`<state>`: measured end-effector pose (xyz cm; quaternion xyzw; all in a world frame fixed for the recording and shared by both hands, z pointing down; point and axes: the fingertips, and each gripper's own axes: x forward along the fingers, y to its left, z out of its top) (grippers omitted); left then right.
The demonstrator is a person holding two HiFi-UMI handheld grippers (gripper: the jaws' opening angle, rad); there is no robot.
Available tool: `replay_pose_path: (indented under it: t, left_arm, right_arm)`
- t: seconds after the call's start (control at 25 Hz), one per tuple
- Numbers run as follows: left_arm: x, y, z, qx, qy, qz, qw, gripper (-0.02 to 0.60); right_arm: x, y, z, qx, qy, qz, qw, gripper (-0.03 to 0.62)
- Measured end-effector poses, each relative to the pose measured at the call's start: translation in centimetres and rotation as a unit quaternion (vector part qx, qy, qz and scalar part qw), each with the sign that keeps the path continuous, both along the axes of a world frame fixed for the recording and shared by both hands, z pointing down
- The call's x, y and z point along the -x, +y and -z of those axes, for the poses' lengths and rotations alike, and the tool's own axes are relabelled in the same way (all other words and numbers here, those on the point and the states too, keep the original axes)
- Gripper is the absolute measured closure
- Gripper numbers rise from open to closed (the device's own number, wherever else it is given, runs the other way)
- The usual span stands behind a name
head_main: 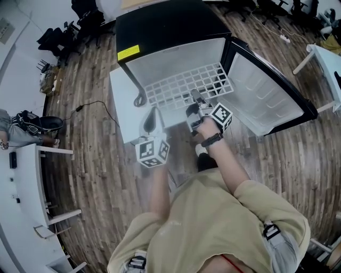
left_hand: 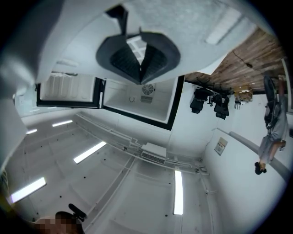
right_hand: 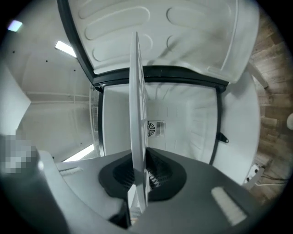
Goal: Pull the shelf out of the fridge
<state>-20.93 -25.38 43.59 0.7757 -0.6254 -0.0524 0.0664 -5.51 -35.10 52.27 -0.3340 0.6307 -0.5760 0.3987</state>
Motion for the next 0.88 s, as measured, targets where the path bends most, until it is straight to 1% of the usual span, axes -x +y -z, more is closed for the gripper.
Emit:
replay_pose_path:
  t: [0.08,0.12,0.2,0.28,0.36,0.4,0.44,0.48,0.56,0.64,0.68,0.72,0.8,0.84,0.88]
  left_arm:
    - [0.1,0.7,-0.1,-0.001,-0.001,0.0,1.0,0.58]
    - [0.2,1.0,-0.2,-0.001,-0.003,-0.001,1.0,0.58]
    - [0.3,1.6,-0.4,-0.001,-0.009,-0.002,1.0,0.58]
    - [0.3,2.1,-0.7,-0.001,-0.017,-0.002,0.9998,0.58]
    - [0.5,2.7,-0.8,-0.006,-0.026,0.002,0.9996,0.58]
    - [0.5,3.0,-0.6,-0.009,-0.031,0.003,0.9995,0.58]
    - [0.5,3.3,-0.5,-0.013,-0.036,0.004,0.9993,0.58]
    - [0.4,3.4,-0.4,-0.015,-0.042,0.003,0.999,0.58]
    - [0.3,3.7,-0.3,-0.017,-0.052,0.0,0.9985,0.58]
    - [0.2,3.8,-0.2,-0.018,-0.061,-0.002,0.9979,0.58]
    - [0.1,3.9,-0.2,-0.019,-0.067,-0.003,0.9976,0.58]
    - [-0.1,3.9,-0.2,-0.019,-0.074,-0.006,0.9971,0.58]
    - [-0.5,3.9,-0.3,-0.019,-0.09,-0.011,0.9957,0.58]
    - [-0.6,3.9,-0.3,-0.019,-0.097,-0.014,0.995,0.58]
    - [-0.8,3.9,-0.3,-0.019,-0.102,-0.016,0.9945,0.58]
  right_arm:
    - [-0.6,1.9,-0.4,-0.013,0.04,0.003,0.999,0.566]
    - [-0.9,2.7,-0.3,-0.024,0.069,0.005,0.997,0.566]
    - [-1.5,4.2,0.2,-0.055,0.14,0.008,0.989,0.566]
    - [-2.3,5.4,0.9,-0.088,0.216,0.005,0.972,0.566]
    - [-3.0,6.4,1.7,-0.118,0.29,-0.006,0.95,0.566]
    - [-3.4,6.8,2.2,-0.135,0.33,-0.012,0.934,0.568]
    - [-3.6,7.3,2.8,-0.154,0.373,-0.017,0.915,0.568]
    - [-3.8,7.7,3.5,-0.176,0.418,-0.021,0.891,0.568]
    - [-3.7,8.6,5.0,-0.219,0.503,-0.027,0.836,0.568]
    - [-3.5,9.5,6.4,-0.255,0.565,-0.036,0.784,0.568]
    - [-3.3,9.8,7.0,-0.268,0.588,-0.04,0.762,0.568]
    - [-3.2,10.1,7.4,-0.277,0.608,-0.044,0.743,0.568]
    - [-2.9,10.4,8.0,-0.29,0.637,-0.047,0.712,0.568]
    - [-2.7,10.6,8.2,-0.296,0.647,-0.047,0.701,0.568]
    - [-2.5,10.7,8.4,-0.3,0.654,-0.046,0.693,0.568]
